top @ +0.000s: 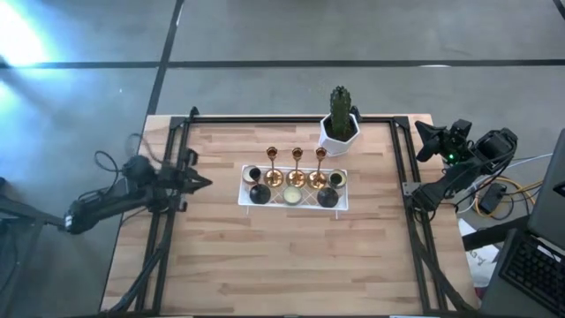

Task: Pick & Place candle stick holders
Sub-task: Return to Home Position

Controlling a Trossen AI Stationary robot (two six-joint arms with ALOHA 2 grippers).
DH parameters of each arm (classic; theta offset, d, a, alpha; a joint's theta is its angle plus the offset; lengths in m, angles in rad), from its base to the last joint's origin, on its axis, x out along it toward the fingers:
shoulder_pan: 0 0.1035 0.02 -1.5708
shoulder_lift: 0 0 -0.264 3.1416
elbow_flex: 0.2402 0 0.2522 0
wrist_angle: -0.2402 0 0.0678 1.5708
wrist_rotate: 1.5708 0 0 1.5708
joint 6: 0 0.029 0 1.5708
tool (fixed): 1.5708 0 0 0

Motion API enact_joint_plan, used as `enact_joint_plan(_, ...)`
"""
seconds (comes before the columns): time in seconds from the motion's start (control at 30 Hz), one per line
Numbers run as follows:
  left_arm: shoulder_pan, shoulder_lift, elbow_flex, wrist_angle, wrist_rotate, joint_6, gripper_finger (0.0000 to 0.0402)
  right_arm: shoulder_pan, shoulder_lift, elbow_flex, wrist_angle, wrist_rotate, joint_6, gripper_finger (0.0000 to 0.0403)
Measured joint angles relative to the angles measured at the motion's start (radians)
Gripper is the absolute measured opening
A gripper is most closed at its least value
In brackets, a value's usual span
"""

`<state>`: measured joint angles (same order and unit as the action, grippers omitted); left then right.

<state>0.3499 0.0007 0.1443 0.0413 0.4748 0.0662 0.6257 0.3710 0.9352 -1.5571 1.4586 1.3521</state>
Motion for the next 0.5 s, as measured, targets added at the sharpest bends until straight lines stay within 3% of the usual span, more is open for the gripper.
enact_joint_plan(0.2,-0.067,0.001,-0.007,-0.132,-0.039,0.148,0.0012,0.0,0.0,0.0,0.0,0.0,-0.002,0.0008)
enact_joint_plan(0.3,-0.149,0.001,-0.033,-0.156,-0.19,0.196,0.0012,0.0,0.0,0.0,0.001,0.0,-0.002,0.0008)
enact_joint_plan(0.5,-0.301,0.001,-0.125,-0.049,-0.501,0.165,0.0012,0.0,0.0,0.0,0.001,0.0,-0.002,0.0008)
